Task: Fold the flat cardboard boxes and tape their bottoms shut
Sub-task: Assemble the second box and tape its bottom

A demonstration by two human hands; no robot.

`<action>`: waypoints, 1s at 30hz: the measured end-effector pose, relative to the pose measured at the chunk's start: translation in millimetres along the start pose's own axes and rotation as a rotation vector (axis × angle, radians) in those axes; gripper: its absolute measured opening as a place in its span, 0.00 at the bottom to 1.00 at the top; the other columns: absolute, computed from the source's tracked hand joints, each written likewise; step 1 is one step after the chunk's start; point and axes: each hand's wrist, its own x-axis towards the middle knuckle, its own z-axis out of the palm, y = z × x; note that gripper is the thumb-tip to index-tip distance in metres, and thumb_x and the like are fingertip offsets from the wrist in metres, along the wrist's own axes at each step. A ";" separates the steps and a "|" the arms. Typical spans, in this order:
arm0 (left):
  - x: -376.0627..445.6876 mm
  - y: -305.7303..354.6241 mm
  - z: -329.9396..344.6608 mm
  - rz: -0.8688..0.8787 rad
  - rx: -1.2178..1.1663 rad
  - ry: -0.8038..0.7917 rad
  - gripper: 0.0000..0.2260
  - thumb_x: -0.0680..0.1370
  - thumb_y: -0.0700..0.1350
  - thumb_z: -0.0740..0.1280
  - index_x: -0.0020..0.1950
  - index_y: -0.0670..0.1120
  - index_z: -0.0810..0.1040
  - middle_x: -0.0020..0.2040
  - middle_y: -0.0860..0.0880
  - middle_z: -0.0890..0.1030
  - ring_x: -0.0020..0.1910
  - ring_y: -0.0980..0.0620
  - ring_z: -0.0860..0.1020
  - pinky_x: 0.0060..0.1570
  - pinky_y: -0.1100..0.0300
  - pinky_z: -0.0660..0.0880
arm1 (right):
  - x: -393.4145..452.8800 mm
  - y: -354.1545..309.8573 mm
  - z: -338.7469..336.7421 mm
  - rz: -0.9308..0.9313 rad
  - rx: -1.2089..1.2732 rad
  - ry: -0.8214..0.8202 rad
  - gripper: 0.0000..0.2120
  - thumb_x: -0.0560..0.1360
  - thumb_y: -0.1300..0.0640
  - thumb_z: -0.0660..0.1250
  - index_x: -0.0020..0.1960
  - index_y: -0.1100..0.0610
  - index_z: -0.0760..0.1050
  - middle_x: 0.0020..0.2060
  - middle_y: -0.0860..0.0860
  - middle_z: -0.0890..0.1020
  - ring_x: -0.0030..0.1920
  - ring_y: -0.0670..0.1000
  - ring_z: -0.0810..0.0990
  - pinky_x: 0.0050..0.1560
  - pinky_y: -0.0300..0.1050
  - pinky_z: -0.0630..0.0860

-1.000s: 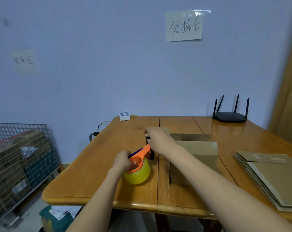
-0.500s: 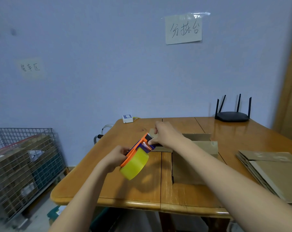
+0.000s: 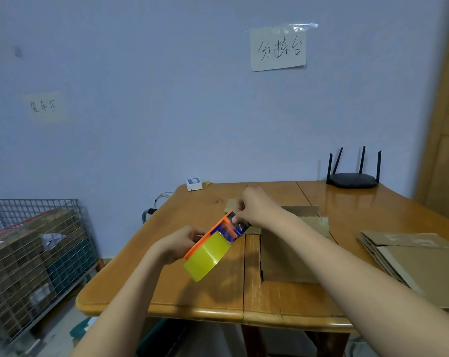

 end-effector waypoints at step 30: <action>10.2 42.4 -29.5 -0.092 0.478 -0.157 0.14 0.79 0.35 0.63 0.55 0.55 0.74 0.45 0.48 0.81 0.42 0.53 0.81 0.41 0.61 0.78 | -4.4 27.9 -38.7 -0.066 0.157 0.176 0.08 0.71 0.55 0.78 0.37 0.57 0.81 0.36 0.48 0.82 0.40 0.45 0.78 0.35 0.36 0.68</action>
